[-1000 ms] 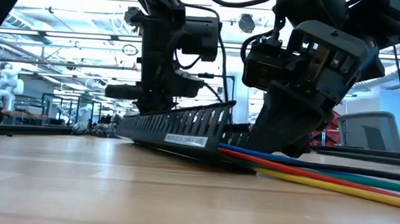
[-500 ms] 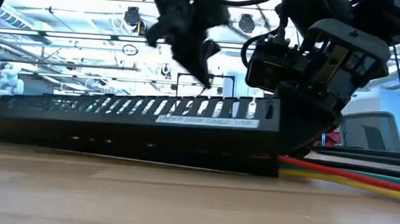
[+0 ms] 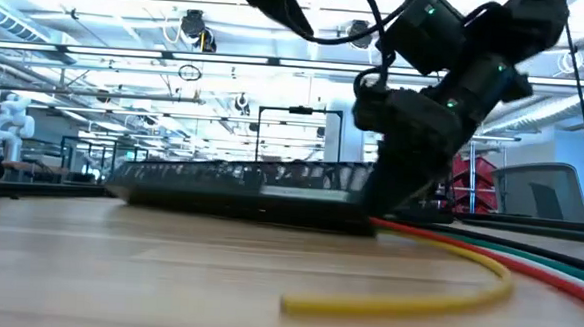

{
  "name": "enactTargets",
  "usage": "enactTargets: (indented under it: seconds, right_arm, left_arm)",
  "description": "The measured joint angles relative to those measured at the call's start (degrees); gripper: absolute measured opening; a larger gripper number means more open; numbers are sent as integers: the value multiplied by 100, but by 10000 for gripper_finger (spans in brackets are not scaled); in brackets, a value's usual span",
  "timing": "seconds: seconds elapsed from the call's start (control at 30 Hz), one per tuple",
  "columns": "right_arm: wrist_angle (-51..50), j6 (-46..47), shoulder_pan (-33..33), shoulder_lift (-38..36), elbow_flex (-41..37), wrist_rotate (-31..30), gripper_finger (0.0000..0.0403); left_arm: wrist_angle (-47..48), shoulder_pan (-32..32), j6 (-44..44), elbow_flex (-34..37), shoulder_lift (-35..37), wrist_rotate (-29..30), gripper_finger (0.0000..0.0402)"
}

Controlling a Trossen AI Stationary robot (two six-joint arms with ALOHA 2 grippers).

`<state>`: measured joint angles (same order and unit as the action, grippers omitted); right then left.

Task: Ziptie cables
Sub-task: Put the zip tied cable wires into the black cable duct

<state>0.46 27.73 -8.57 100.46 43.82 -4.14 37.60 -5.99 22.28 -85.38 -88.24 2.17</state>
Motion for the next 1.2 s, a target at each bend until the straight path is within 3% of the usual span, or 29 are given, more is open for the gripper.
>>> enactTargets:
  seconds: [0.23, 0.4, 0.53, 0.63, 0.9, 1.07, 1.2]
  right_arm:
    - [-3546, -1044, 145, -876, 512, -1111, 1]
    - [-5086, -1789, 218, -1078, 1012, -1836, 1]
    - [-5028, -2245, 195, -1068, 1230, -1840, 1]
    - [-4915, -2474, 108, -1066, 1307, -1835, 1]
    - [-4467, -2491, -97, -1068, 1144, -1799, 0]
    - [-4067, -2427, -28, -844, 1022, -1790, 0]
    - [-3822, -2587, 76, -490, 1022, -1550, 0]
  left_arm:
    - [8, -116, -462, 4, 619, 224, 0]
    - [118, -110, -836, 46, 713, 149, 0]
    - [21, -95, -1050, 174, 533, -580, 0]
    - [54, -51, -1327, 563, 280, -816, 0]
    - [-168, 201, -2142, 1836, -288, -1047, 0]
    - [-932, 489, -2667, 1919, -389, -1202, 0]
    - [-1611, 729, -2876, 1927, -394, -873, 0]
